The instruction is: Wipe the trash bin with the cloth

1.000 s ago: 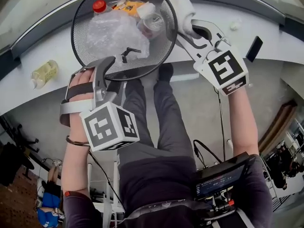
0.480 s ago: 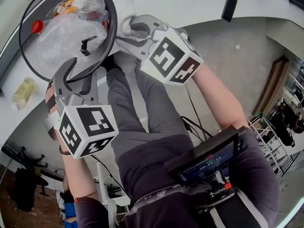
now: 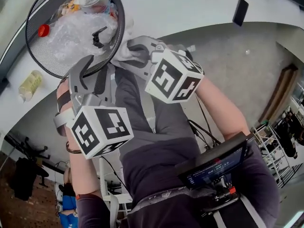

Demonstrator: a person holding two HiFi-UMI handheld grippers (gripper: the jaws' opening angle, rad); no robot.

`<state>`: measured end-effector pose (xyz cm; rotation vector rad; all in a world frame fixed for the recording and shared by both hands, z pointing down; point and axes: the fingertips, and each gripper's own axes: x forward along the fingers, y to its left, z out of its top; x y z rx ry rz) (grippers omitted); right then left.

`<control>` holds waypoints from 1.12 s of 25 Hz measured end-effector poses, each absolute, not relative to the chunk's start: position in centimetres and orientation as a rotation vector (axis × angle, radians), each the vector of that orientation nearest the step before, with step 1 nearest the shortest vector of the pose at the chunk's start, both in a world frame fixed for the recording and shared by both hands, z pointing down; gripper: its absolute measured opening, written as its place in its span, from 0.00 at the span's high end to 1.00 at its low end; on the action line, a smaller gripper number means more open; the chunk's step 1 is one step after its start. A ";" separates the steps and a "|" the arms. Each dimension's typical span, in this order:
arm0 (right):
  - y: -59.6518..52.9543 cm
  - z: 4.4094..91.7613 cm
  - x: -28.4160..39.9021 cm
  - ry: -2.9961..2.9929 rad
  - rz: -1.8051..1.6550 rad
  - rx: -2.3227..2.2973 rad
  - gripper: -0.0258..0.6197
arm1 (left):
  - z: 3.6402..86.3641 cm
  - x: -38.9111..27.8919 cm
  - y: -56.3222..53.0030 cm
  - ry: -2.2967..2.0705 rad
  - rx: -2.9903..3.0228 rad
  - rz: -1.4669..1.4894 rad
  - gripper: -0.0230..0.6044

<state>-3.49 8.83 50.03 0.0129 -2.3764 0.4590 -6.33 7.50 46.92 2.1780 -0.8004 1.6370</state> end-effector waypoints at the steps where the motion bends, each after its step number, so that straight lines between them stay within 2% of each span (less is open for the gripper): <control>1: 8.3 50.1 -2.6 -2.353 0.450 0.037 0.83 | 46.7 -6.5 7.8 -0.767 2.213 1.653 0.71; 4: 4.4 50.1 0.7 -2.313 0.455 0.200 0.83 | 46.2 -7.5 7.6 -0.708 2.315 1.642 0.70; 7: -1.2 49.2 3.2 -2.320 0.515 0.452 0.83 | 47.5 -9.0 7.6 -0.667 2.326 1.770 0.67; 11: -4.8 48.7 3.0 -2.311 0.373 0.509 0.83 | 48.1 -8.9 7.5 -0.695 2.300 1.803 0.68; 19: 0.7 50.6 -0.6 -2.286 0.285 0.319 0.83 | 47.0 -6.2 6.4 -0.863 2.173 1.574 0.71; 28: 8.3 50.3 -3.7 -2.357 0.504 0.057 0.83 | 47.3 -6.2 6.0 -0.936 2.163 1.505 0.71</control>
